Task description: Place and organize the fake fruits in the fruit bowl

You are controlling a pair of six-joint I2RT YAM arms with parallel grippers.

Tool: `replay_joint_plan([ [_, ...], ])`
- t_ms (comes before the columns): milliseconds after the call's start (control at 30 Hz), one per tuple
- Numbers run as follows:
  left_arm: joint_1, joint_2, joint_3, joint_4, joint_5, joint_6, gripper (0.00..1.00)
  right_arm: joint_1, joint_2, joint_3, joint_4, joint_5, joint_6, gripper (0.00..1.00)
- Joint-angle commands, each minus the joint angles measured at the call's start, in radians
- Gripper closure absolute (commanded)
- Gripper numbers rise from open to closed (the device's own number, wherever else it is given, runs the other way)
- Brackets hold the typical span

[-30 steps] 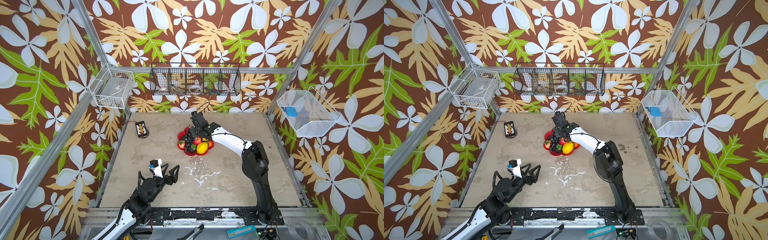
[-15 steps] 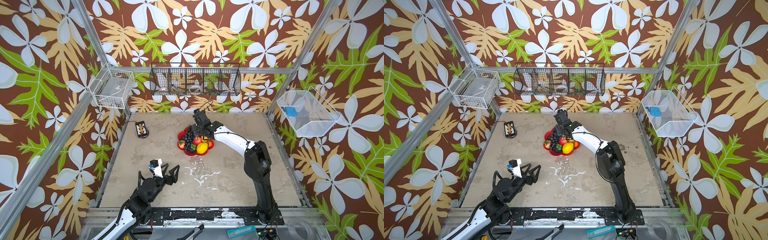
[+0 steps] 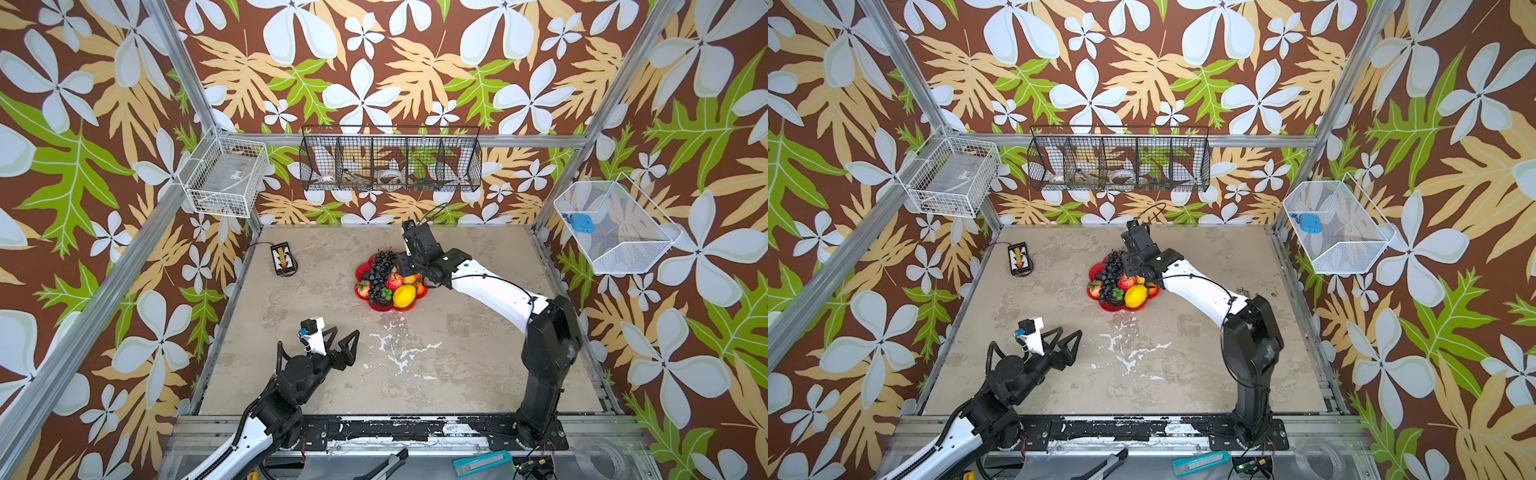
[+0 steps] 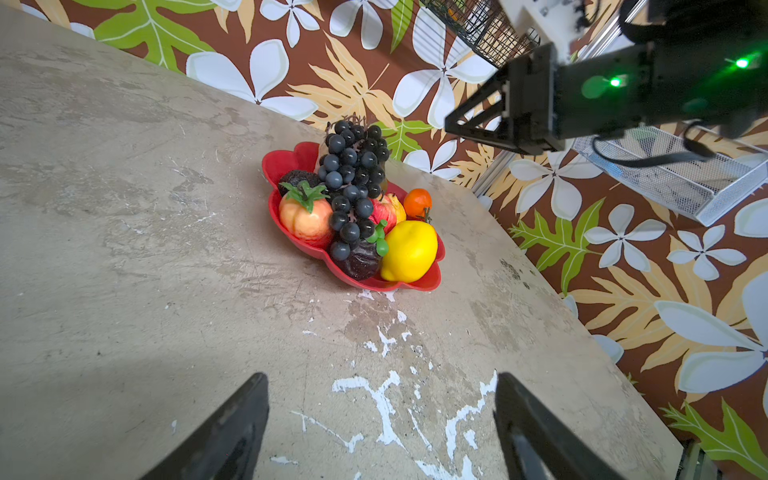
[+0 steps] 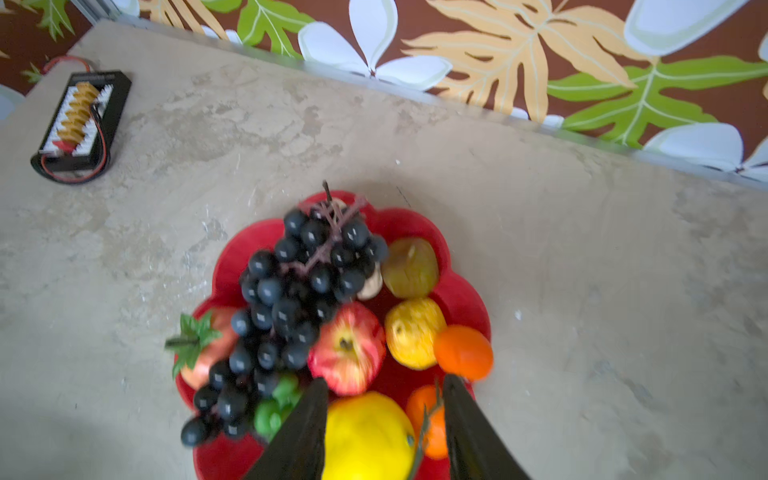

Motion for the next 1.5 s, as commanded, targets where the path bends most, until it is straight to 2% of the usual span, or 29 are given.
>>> replay_joint_plan([
  [0,-0.001,-0.004,-0.006,0.029,-0.008,-0.001,0.14,0.001,-0.131,-0.138,0.079,0.051,0.000,0.50],
  [67,-0.001,-0.007,-0.003,0.023,-0.022,-0.013,0.14,0.001,-0.233,-0.253,0.121,0.071,-0.005,0.47],
  [167,-0.001,-0.009,0.020,0.001,-0.061,-0.042,0.15,0.001,-0.388,-0.406,0.177,0.104,-0.028,0.36],
  [200,-0.001,-0.010,0.027,-0.006,-0.088,-0.050,0.04,0.001,-0.441,-0.459,0.196,0.135,-0.033,0.33],
  [233,-0.001,-0.012,0.029,-0.003,-0.115,-0.054,0.00,0.000,-0.485,-0.504,0.215,0.162,-0.036,0.31],
  [367,-0.001,-0.018,0.041,0.014,-0.280,-0.068,0.00,-0.005,-0.685,-0.718,0.371,0.359,-0.038,0.20],
  [400,-0.001,-0.014,0.046,0.027,-0.318,-0.063,0.00,-0.009,-0.730,-0.773,0.431,0.373,-0.058,0.19],
  [500,-0.001,0.021,0.065,0.080,-0.421,-0.037,0.00,-0.014,-0.815,-0.898,0.587,0.361,-0.142,0.18],
  [633,-0.001,0.088,0.099,0.161,-0.547,0.013,0.00,-0.025,-0.831,-0.987,0.681,0.465,-0.171,0.15],
  [700,-0.001,0.125,0.101,0.230,-0.599,0.052,0.00,-0.055,-0.822,-1.015,0.693,0.507,-0.152,0.09],
  [733,-0.001,0.156,0.087,0.328,-0.624,0.100,0.00,-0.077,-0.817,-1.027,0.693,0.557,-0.122,0.03],
  [800,-0.001,0.243,0.055,0.532,-0.705,0.204,0.00,-0.125,-0.810,-1.078,0.758,0.630,-0.101,0.00],
  [867,0.003,0.362,0.068,0.676,-0.814,0.316,0.00,-0.195,-0.815,-1.129,0.825,0.626,-0.079,0.00],
  [933,0.018,0.473,0.085,0.800,-0.876,0.425,0.00,-0.271,-0.824,-1.150,0.827,0.558,-0.051,0.00],
  [1000,0.064,0.559,0.098,0.847,-0.856,0.470,0.00,-0.327,-0.829,-1.157,0.820,0.514,-0.054,0.00],
  [1067,0.115,0.608,0.112,0.808,-0.777,0.481,0.00,-0.357,-0.822,-1.183,0.870,0.516,-0.090,0.00],
  [1167,0.169,0.656,0.101,0.813,-0.774,0.512,0.00,-0.406,-0.773,-1.225,0.974,0.517,-0.112,0.00],
  [1333,0.219,0.767,0.054,0.973,-0.712,0.597,0.00,-0.437,-0.651,-1.252,1.129,0.498,-0.160,0.00],
  [1467,0.271,0.955,0.050,1.097,-0.572,0.646,0.00,-0.437,-0.542,-1.280,1.266,0.418,-0.205,0.00],
])
